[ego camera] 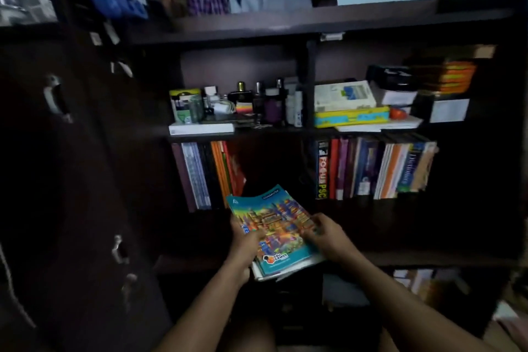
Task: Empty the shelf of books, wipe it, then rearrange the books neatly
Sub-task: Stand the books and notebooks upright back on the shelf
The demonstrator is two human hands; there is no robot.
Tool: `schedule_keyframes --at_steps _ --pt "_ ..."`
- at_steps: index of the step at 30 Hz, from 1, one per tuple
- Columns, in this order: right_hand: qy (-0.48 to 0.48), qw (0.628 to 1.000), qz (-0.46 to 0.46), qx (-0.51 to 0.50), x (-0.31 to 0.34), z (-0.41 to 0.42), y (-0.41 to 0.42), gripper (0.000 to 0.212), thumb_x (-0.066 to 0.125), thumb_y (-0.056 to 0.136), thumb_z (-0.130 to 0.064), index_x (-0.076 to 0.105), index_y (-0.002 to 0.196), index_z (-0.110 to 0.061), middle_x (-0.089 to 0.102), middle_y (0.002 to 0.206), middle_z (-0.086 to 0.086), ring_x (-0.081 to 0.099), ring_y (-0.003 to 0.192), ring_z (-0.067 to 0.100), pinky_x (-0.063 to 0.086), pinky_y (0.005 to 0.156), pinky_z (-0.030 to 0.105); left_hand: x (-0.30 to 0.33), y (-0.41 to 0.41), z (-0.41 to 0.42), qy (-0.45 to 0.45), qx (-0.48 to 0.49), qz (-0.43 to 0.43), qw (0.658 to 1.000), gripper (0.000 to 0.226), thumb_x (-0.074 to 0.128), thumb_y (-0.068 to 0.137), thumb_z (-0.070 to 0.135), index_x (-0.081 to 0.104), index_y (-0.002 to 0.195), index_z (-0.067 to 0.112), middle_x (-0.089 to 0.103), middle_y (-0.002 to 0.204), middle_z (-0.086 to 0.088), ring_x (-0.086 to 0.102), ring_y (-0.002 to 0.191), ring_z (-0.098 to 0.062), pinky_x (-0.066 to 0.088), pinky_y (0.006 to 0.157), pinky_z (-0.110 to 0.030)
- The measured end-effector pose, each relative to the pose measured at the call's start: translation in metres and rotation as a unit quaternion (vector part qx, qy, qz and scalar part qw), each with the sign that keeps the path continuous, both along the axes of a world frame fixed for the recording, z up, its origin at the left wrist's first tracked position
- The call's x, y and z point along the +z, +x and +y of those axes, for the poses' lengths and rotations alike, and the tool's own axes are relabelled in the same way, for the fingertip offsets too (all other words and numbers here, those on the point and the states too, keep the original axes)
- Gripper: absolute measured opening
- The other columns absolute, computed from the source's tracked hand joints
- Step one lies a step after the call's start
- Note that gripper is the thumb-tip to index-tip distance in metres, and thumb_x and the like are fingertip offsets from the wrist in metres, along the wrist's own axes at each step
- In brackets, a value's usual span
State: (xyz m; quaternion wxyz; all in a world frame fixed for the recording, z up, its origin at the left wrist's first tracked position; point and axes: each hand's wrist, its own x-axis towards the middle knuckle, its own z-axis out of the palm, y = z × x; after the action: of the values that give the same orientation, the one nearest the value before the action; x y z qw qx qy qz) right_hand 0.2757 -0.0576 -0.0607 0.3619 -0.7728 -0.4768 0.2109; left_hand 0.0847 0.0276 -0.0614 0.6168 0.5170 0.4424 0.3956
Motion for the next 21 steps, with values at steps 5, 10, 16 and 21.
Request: schedule_keyframes --at_steps 5,10,16,21 --pt "-0.076 0.989 -0.129 0.008 0.005 0.021 0.001 0.047 0.062 0.093 -0.049 0.051 0.128 -0.018 0.065 0.126 0.009 0.062 0.113 0.028 0.051 0.095 0.043 0.001 0.001 0.010 0.088 0.037 0.210 0.973 0.072 0.069 0.087 0.023 0.030 0.147 0.032 0.042 0.145 -0.007 0.046 0.132 -0.030 0.047 0.103 -0.042" --pt "-0.106 0.950 -0.294 0.019 0.022 0.033 -0.009 0.056 0.052 0.093 -0.062 0.042 0.135 -0.027 0.055 0.137 0.003 0.049 0.127 0.030 0.039 0.101 0.052 0.002 -0.013 0.019 0.083 0.039 0.117 0.989 0.053 0.066 0.089 0.012 0.040 0.123 0.044 0.061 0.120 0.003 0.065 0.108 -0.019 0.058 0.090 -0.045" --pt "-0.071 0.965 -0.236 0.089 0.045 0.061 -0.042 0.067 0.062 0.085 -0.065 0.044 0.138 -0.027 0.055 0.137 0.003 0.054 0.123 0.027 0.045 0.099 0.048 0.000 -0.044 0.034 0.177 0.176 0.030 0.968 0.050 0.053 0.098 0.020 0.037 0.142 0.038 0.065 0.122 0.003 0.070 0.098 -0.019 0.060 0.083 -0.050" --pt "-0.040 0.965 -0.209 0.152 0.041 0.079 -0.067 0.059 0.066 0.086 -0.052 0.048 0.135 -0.025 0.058 0.132 0.004 0.057 0.116 0.024 0.050 0.096 0.044 -0.002 -0.073 0.050 0.280 0.292 0.029 0.914 0.044 0.060 0.099 0.023 0.049 0.141 0.018 0.066 0.121 0.000 0.065 0.105 -0.019 0.052 0.081 -0.031"
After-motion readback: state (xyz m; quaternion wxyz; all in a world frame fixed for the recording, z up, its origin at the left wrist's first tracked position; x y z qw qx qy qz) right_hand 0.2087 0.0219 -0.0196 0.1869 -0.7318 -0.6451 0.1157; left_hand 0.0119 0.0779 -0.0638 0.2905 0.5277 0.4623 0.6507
